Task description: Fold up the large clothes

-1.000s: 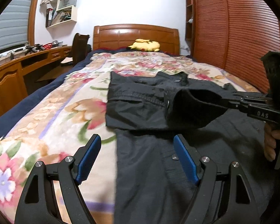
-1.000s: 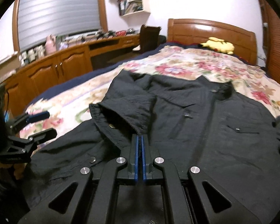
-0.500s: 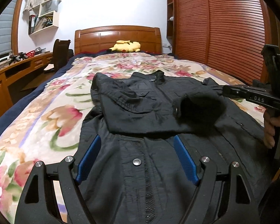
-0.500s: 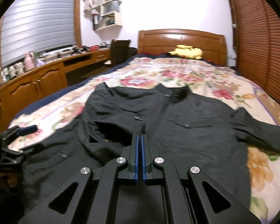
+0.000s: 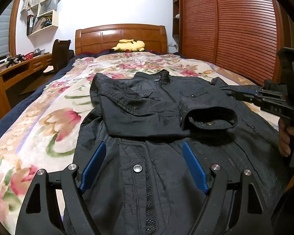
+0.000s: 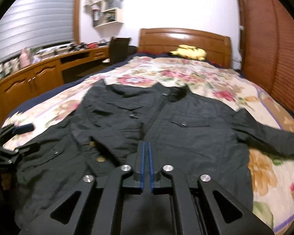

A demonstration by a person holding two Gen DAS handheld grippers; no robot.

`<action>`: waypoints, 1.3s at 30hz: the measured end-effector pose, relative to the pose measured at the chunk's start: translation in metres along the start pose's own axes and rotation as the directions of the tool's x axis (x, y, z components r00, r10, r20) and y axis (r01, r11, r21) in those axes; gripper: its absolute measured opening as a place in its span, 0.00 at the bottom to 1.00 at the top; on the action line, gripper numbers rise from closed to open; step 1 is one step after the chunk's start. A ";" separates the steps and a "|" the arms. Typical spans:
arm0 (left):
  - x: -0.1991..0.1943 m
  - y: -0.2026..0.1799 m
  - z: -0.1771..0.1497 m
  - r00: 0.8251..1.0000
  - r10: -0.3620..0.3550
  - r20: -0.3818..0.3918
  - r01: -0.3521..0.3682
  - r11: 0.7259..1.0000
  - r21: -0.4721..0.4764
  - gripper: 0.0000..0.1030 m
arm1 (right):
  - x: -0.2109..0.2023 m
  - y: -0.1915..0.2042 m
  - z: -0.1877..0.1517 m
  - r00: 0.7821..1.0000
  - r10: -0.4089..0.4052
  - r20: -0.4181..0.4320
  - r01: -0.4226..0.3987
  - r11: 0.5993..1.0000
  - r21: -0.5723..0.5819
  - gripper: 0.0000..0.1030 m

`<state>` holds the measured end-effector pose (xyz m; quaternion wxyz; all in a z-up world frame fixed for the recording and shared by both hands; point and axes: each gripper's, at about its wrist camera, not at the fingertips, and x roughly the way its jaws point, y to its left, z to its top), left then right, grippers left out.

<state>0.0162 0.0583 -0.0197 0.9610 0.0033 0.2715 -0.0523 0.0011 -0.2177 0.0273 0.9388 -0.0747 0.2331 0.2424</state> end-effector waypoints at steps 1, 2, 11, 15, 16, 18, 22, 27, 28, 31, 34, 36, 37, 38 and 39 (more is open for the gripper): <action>0.001 0.000 0.000 1.000 0.000 -0.002 0.000 1.000 0.001 0.78 | 0.001 0.007 -0.001 1.000 0.011 0.004 -0.011 1.000 -0.020 0.27; 0.001 -0.001 -0.001 1.000 -0.001 -0.003 0.001 1.000 0.001 0.78 | 0.001 0.015 -0.001 1.000 0.022 0.009 -0.021 0.999 -0.038 0.50; 0.003 -0.003 -0.004 1.000 0.001 -0.006 -0.001 1.000 0.011 0.78 | 0.033 0.045 -0.010 0.994 0.076 -0.082 -0.085 0.990 -0.112 0.79; 0.003 -0.002 -0.005 1.000 0.001 -0.008 -0.001 1.000 0.011 0.78 | 0.053 0.038 0.000 0.989 0.076 -0.129 -0.090 0.991 -0.102 0.79; 0.003 -0.002 -0.005 1.000 0.001 -0.009 -0.001 1.000 0.010 0.78 | 0.057 0.037 -0.001 0.987 0.078 -0.141 -0.092 0.991 -0.098 0.79; 0.003 -0.001 -0.005 1.000 0.001 -0.010 -0.001 1.000 0.009 0.78 | 0.062 0.038 0.009 0.984 0.068 -0.163 -0.083 0.992 -0.090 0.74; 0.004 -0.002 -0.007 1.000 0.001 -0.013 -0.001 1.000 0.009 0.78 | 0.070 0.035 0.014 0.982 0.058 -0.181 -0.073 0.994 -0.078 0.27; 0.005 -0.001 -0.008 1.000 0.004 -0.017 -0.004 1.000 0.012 0.78 | 0.048 0.018 0.022 0.997 0.021 -0.072 -0.023 0.999 -0.022 0.03; 0.005 -0.001 -0.008 1.000 0.005 -0.017 -0.004 1.000 0.012 0.78 | 0.043 0.012 0.024 0.999 0.009 -0.048 -0.009 1.000 0.002 0.03; 0.005 0.000 -0.008 1.000 0.005 -0.017 -0.004 1.000 0.012 0.78 | 0.026 -0.010 0.026 0.999 -0.035 0.011 0.035 0.997 0.070 0.02; 0.005 0.000 -0.007 1.000 0.005 -0.016 -0.005 1.000 0.013 0.78 | 0.015 -0.032 0.025 0.996 -0.088 0.034 0.083 0.989 0.120 0.02; 0.005 0.000 -0.007 1.000 0.006 -0.017 -0.005 1.000 0.014 0.78 | 0.012 -0.044 0.021 0.993 -0.115 0.019 0.111 0.983 0.149 0.02; 0.005 0.000 -0.007 1.000 0.005 -0.017 -0.005 1.000 0.014 0.78 | 0.012 -0.053 0.019 0.991 -0.132 0.002 0.129 0.977 0.169 0.02; 0.005 0.000 -0.007 1.000 0.005 -0.017 -0.005 1.000 0.014 0.78 | 0.012 -0.062 0.015 0.989 -0.146 -0.018 0.147 0.972 0.186 0.02; 0.005 0.000 -0.007 1.000 0.006 -0.017 -0.005 1.000 0.015 0.78 | 0.015 -0.068 0.012 0.987 -0.155 -0.041 0.160 0.967 0.200 0.02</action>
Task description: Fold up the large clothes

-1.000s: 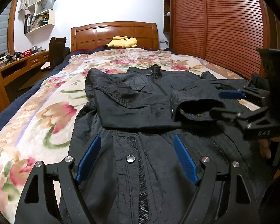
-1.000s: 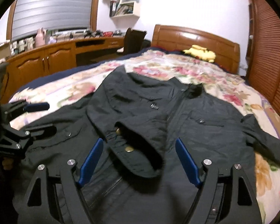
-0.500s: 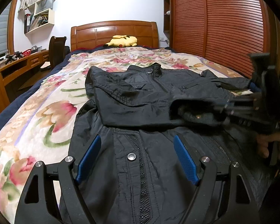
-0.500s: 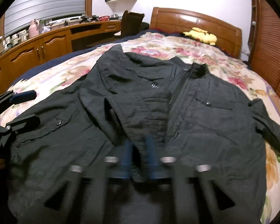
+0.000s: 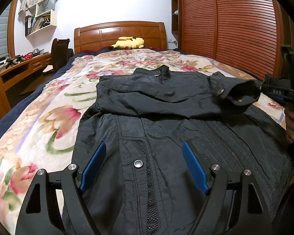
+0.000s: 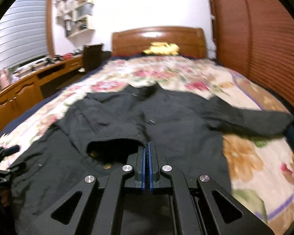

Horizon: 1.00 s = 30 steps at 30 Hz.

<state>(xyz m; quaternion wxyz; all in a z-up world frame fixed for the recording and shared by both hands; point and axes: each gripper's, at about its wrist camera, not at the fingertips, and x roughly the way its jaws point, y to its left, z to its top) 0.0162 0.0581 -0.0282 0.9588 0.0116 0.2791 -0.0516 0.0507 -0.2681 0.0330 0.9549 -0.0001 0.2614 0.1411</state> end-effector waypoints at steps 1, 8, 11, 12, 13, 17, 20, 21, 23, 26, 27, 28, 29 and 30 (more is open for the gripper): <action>0.000 0.000 0.000 1.000 0.000 0.000 0.000 1.000 0.000 0.78 | 0.003 -0.006 -0.002 1.000 -0.007 -0.019 0.007 1.000 0.012 0.02; 0.000 -0.001 0.000 1.000 0.003 -0.001 -0.003 1.000 0.004 0.78 | 0.003 -0.016 -0.003 0.997 -0.069 -0.038 0.069 0.997 0.019 0.09; 0.000 -0.002 0.000 1.000 0.004 -0.002 -0.004 1.000 0.005 0.78 | -0.006 -0.011 -0.001 0.995 -0.102 -0.003 0.102 0.995 -0.001 0.30; 0.000 -0.002 0.000 1.000 0.005 -0.003 -0.005 1.000 0.006 0.78 | -0.009 -0.007 0.000 0.997 -0.081 0.012 0.081 0.997 -0.004 0.40; 0.000 -0.002 0.000 1.000 0.007 -0.004 -0.007 1.000 0.008 0.78 | -0.010 0.003 -0.002 0.998 -0.050 0.027 0.051 0.999 -0.014 0.44; -0.001 -0.003 0.000 1.000 0.010 -0.004 -0.010 1.000 0.009 0.78 | -0.005 0.024 -0.007 0.999 0.022 0.035 -0.018 0.994 -0.105 0.68; -0.001 -0.004 0.001 1.000 0.015 -0.002 -0.015 1.000 0.016 0.78 | 0.009 0.042 -0.008 0.999 0.038 0.003 -0.037 0.984 -0.172 0.70; -0.002 -0.003 0.001 1.000 0.016 0.001 -0.016 1.000 0.019 0.78 | 0.013 0.045 -0.007 0.999 0.042 -0.009 -0.043 0.983 -0.180 0.70; -0.001 -0.005 0.002 1.000 0.012 0.003 -0.012 1.000 0.019 0.78 | 0.024 0.052 -0.001 0.997 0.059 -0.043 -0.066 0.978 -0.199 0.70; -0.001 -0.007 0.003 1.000 0.009 0.004 -0.009 1.000 0.025 0.78 | 0.049 0.062 0.011 0.995 0.031 -0.099 -0.056 0.962 -0.266 0.70; -0.001 -0.007 0.003 1.000 0.008 0.003 -0.008 1.000 0.026 0.78 | 0.058 0.064 0.016 0.992 0.010 -0.124 -0.044 0.959 -0.278 0.70; -0.001 -0.006 0.002 1.000 0.006 0.003 -0.006 1.000 0.027 0.78 | 0.067 0.064 0.019 0.989 -0.003 -0.148 -0.040 0.957 -0.287 0.70; -0.001 -0.006 0.003 1.000 0.003 0.004 -0.003 1.000 0.026 0.78 | 0.077 0.064 0.021 0.984 -0.017 -0.176 -0.036 0.954 -0.297 0.70; -0.001 -0.007 0.003 1.000 0.000 0.005 0.000 1.000 0.026 0.78 | 0.085 0.064 0.024 0.979 -0.035 -0.199 -0.029 0.951 -0.307 0.70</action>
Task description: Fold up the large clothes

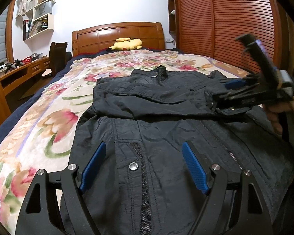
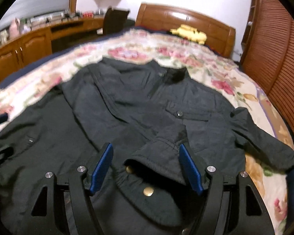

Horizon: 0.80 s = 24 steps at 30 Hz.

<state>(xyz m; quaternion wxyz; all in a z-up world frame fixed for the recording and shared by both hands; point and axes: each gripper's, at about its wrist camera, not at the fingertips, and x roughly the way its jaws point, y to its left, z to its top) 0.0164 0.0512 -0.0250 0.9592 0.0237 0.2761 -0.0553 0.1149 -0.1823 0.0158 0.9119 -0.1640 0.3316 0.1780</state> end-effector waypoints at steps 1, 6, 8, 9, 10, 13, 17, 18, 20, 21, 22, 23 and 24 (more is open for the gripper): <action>-0.001 0.000 0.000 1.000 -0.004 0.001 0.004 1.000 -0.001 0.78 | 0.010 -0.001 0.002 0.999 -0.013 -0.033 0.013 1.000 -0.013 0.68; -0.004 -0.005 0.001 1.000 -0.019 0.007 0.019 1.000 0.012 0.78 | 0.035 -0.015 0.001 0.988 -0.068 -0.136 0.059 0.996 -0.071 0.25; -0.005 -0.007 0.002 1.000 -0.024 0.011 0.024 1.000 0.015 0.78 | 0.033 -0.035 -0.001 0.986 -0.091 -0.139 0.086 0.996 -0.038 0.25; -0.004 -0.007 0.003 1.000 -0.027 0.012 0.027 1.000 0.014 0.78 | 0.033 -0.045 -0.001 0.984 -0.108 -0.142 0.106 0.994 -0.021 0.25; -0.005 -0.007 0.004 0.999 -0.033 0.015 0.033 0.999 0.010 0.78 | 0.032 -0.054 -0.003 0.980 -0.135 -0.147 0.135 0.991 -0.011 0.25; -0.005 -0.009 0.007 0.999 -0.048 0.020 0.048 0.999 0.003 0.78 | 0.034 -0.085 -0.011 0.962 -0.206 -0.180 0.213 0.977 0.019 0.25; -0.005 -0.013 0.010 0.997 -0.068 0.029 0.067 0.998 0.001 0.78 | 0.026 -0.121 -0.025 0.947 -0.262 -0.186 0.281 0.957 0.079 0.25; -0.005 -0.015 0.011 0.997 -0.072 0.030 0.072 0.997 0.002 0.78 | 0.025 -0.119 -0.021 0.944 -0.274 -0.181 0.293 0.952 0.089 0.25; -0.005 -0.018 0.012 0.996 -0.079 0.033 0.079 0.997 0.003 0.78 | 0.021 -0.126 -0.024 0.944 -0.286 -0.165 0.306 0.946 0.109 0.25; -0.005 -0.020 0.013 0.996 -0.084 0.035 0.084 0.996 0.003 0.78 | 0.018 -0.124 -0.021 0.943 -0.294 -0.154 0.313 0.942 0.118 0.25; -0.004 -0.021 0.014 0.995 -0.089 0.037 0.089 0.996 0.004 0.78 | 0.015 -0.122 -0.018 0.945 -0.295 -0.138 0.312 0.941 0.128 0.25; -0.004 -0.023 0.015 0.995 -0.093 0.039 0.093 0.996 0.003 0.78 | 0.012 -0.119 -0.017 0.952 -0.283 -0.118 0.298 0.945 0.136 0.25; -0.004 -0.024 0.015 0.995 -0.096 0.041 0.096 0.995 0.002 0.78 | 0.008 -0.109 -0.019 0.963 -0.255 -0.087 0.265 0.954 0.141 0.25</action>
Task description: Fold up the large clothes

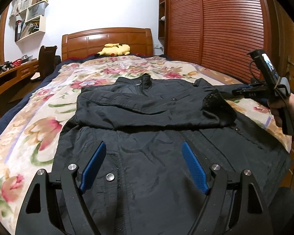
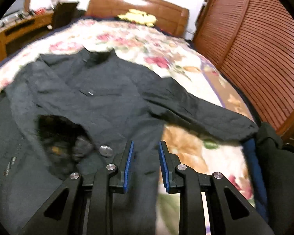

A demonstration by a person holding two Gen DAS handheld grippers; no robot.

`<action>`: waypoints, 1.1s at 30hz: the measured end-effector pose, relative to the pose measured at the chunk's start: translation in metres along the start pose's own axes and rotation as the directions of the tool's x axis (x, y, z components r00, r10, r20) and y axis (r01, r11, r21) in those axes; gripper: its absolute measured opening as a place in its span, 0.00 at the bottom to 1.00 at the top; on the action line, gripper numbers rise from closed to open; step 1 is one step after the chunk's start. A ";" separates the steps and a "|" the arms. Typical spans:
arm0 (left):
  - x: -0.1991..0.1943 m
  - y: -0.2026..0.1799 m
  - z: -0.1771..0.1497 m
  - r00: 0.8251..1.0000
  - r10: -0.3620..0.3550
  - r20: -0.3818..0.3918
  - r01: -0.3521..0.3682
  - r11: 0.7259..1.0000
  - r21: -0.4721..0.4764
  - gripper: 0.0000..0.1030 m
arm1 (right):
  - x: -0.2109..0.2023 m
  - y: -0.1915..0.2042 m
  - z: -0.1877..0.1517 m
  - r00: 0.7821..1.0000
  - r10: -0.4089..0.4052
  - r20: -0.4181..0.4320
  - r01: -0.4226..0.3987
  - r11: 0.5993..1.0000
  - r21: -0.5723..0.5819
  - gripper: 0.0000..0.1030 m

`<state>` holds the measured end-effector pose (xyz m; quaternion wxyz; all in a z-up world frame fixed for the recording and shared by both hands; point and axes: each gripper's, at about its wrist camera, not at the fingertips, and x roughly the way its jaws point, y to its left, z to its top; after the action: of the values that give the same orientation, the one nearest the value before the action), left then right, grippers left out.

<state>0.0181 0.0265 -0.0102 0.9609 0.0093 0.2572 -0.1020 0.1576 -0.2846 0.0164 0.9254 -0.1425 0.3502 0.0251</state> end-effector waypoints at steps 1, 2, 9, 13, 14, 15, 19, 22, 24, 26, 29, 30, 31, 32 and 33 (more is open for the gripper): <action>0.000 -0.001 0.001 1.000 -0.005 0.002 0.005 1.000 -0.002 0.78 | -0.003 0.005 -0.001 0.999 0.032 0.024 -0.032 0.999 -0.006 0.25; 0.000 -0.002 0.001 1.000 -0.007 0.003 0.007 1.000 -0.003 0.78 | -0.013 0.011 -0.008 0.997 0.057 0.042 -0.056 0.998 -0.013 0.25; 0.003 -0.008 0.003 1.000 -0.017 0.002 0.017 1.000 -0.001 0.78 | -0.026 0.061 -0.020 0.967 0.237 0.089 -0.228 0.968 -0.103 0.25; 0.004 -0.009 0.003 1.000 -0.017 -0.001 0.017 1.000 0.001 0.78 | -0.008 0.071 -0.023 0.976 0.205 0.069 -0.195 0.972 -0.129 0.25; 0.005 -0.009 0.003 1.000 -0.017 -0.002 0.017 1.000 0.000 0.78 | -0.003 0.069 -0.024 0.978 0.201 0.058 -0.193 0.973 -0.125 0.21; 0.005 -0.009 0.003 1.000 -0.018 -0.002 0.018 1.000 0.000 0.78 | 0.000 0.067 -0.023 0.979 0.201 0.045 -0.194 0.974 -0.118 0.09; 0.005 -0.010 0.005 1.000 -0.021 -0.002 0.021 1.000 0.001 0.78 | 0.026 0.050 -0.022 0.990 0.139 -0.009 -0.140 0.988 -0.059 0.04; 0.005 -0.011 0.005 1.000 -0.026 0.000 0.026 1.000 0.002 0.78 | 0.042 0.033 -0.031 0.991 0.115 -0.068 -0.115 0.993 -0.004 0.04; 0.006 -0.011 0.005 1.000 -0.029 -0.001 0.029 1.000 0.004 0.78 | 0.049 0.024 -0.036 0.987 0.123 -0.101 -0.122 0.992 0.021 0.04; 0.006 -0.012 0.004 1.000 -0.031 -0.001 0.031 1.000 0.005 0.78 | 0.054 0.025 -0.041 0.983 0.131 -0.128 -0.130 0.991 0.017 0.04; 0.006 -0.012 0.004 0.999 -0.033 -0.001 0.033 0.999 0.007 0.78 | 0.051 0.037 -0.045 0.983 0.110 -0.144 -0.115 0.993 -0.027 0.04; 0.006 -0.013 0.004 0.999 -0.033 -0.001 0.033 0.999 0.007 0.78 | 0.048 0.038 -0.043 0.985 0.104 -0.140 -0.110 0.993 -0.035 0.04; 0.006 -0.013 0.004 0.999 -0.034 -0.001 0.034 0.999 0.008 0.78 | 0.043 0.037 -0.041 0.986 0.100 -0.133 -0.106 0.994 -0.038 0.04; 0.006 -0.012 0.005 0.999 -0.033 -0.001 0.033 0.999 0.007 0.78 | 0.040 0.039 -0.040 0.987 0.098 -0.125 -0.104 0.994 -0.038 0.04; 0.006 -0.012 0.005 0.999 -0.034 -0.001 0.034 0.999 0.007 0.78 | 0.035 0.038 -0.038 0.989 0.093 -0.114 -0.098 0.994 -0.039 0.08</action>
<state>0.0228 0.0131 -0.0086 0.9590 0.0082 0.2573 -0.1189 0.1541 -0.2603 -0.0430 0.8987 -0.1474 0.4072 0.0695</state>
